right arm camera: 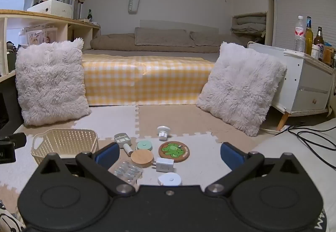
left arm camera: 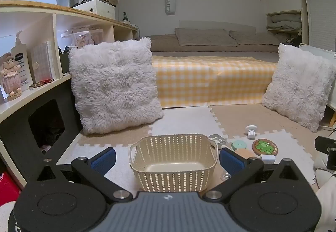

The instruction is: Organize rigid objects

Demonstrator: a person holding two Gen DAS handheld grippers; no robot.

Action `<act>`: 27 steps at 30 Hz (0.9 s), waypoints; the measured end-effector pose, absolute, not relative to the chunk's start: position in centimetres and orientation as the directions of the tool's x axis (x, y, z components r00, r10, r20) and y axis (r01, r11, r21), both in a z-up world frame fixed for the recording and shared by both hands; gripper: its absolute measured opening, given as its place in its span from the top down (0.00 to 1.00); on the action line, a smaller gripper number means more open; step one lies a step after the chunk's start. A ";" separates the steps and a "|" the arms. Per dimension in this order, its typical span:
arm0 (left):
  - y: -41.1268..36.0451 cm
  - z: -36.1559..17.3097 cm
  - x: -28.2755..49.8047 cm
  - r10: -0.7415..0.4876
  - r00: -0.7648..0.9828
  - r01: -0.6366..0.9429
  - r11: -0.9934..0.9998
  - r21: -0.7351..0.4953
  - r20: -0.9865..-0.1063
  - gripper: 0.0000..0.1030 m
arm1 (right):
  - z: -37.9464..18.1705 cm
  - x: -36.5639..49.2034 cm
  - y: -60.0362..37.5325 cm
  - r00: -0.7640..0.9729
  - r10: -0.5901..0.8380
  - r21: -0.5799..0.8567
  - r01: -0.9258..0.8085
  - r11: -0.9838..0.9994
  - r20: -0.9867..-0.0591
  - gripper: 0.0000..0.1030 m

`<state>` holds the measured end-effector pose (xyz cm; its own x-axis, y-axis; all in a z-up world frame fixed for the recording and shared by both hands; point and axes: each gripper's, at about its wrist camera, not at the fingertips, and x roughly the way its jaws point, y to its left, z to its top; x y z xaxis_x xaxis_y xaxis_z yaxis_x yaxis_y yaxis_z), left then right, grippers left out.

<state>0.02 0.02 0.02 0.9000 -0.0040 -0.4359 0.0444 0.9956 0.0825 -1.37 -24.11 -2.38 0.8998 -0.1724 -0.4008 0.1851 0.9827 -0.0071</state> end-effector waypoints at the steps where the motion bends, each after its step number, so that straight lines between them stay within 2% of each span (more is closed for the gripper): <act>1: 0.0 0.0 0.0 -0.003 0.900 0.044 0.996 0.084 -0.435 0.00 | -2.4 -1.4 -24.1 0.900 -0.172 -0.007 0.185 0.983 -0.400 0.00; 27: 0.0 -0.2 0.1 -0.004 0.902 0.045 0.995 0.083 -0.432 0.00 | -2.5 -1.3 -24.1 0.899 -0.173 -0.008 0.185 0.983 -0.402 0.00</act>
<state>0.15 -0.03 -0.17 0.9018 -0.0045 -0.4321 0.0450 0.9955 0.0835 -1.31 -24.12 -2.47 0.8991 -0.1728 -0.4021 0.1852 0.9827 -0.0080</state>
